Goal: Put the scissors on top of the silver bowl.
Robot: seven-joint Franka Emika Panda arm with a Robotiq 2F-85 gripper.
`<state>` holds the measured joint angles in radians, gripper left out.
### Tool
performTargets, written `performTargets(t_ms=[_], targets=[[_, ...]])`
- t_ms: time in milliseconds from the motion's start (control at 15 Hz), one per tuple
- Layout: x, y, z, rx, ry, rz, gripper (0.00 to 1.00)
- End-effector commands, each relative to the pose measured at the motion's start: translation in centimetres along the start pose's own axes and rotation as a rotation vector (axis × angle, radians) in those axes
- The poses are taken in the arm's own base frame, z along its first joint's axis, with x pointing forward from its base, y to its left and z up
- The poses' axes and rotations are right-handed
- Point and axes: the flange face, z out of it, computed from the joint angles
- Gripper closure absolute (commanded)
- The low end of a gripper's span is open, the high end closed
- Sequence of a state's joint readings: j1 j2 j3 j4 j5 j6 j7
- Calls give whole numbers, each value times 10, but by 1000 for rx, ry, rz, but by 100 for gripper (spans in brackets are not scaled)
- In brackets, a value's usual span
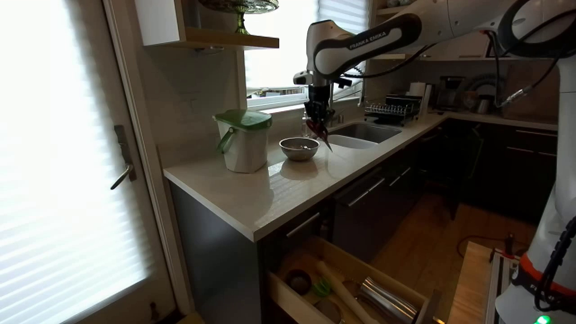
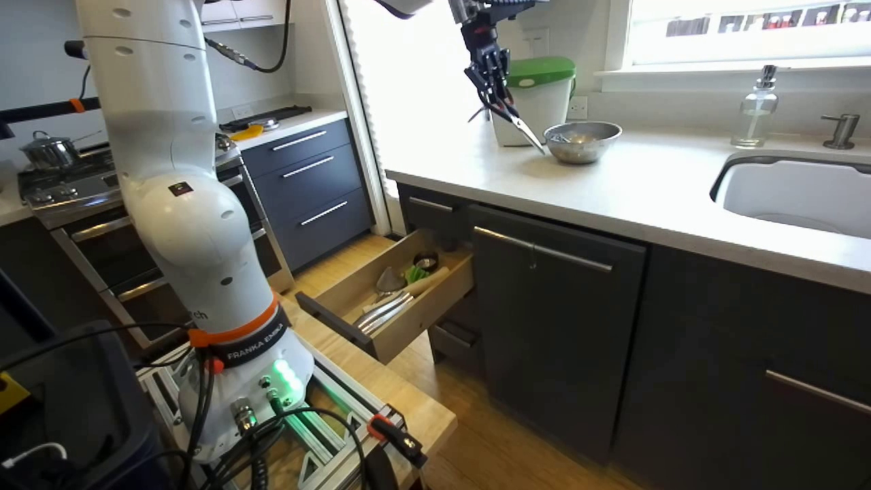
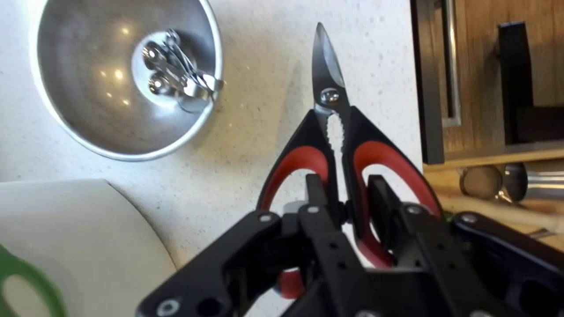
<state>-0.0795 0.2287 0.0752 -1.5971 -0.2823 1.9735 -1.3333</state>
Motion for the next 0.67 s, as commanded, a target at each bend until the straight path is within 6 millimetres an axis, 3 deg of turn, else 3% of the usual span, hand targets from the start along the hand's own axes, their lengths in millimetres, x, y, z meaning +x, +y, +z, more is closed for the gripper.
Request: performTargets(t_ms=[0, 267, 333, 467, 533, 600], targets=[[-22, 16, -10, -52, -110, -67, 93], [-41, 31, -12, -78, -197, -101, 93], [-34, 20, -14, -67, -170, -75, 70], [-38, 25, -12, -70, -174, -78, 70], [-40, 27, -11, -70, -175, -77, 93], [-37, 25, -14, -91, -202, -130, 93]])
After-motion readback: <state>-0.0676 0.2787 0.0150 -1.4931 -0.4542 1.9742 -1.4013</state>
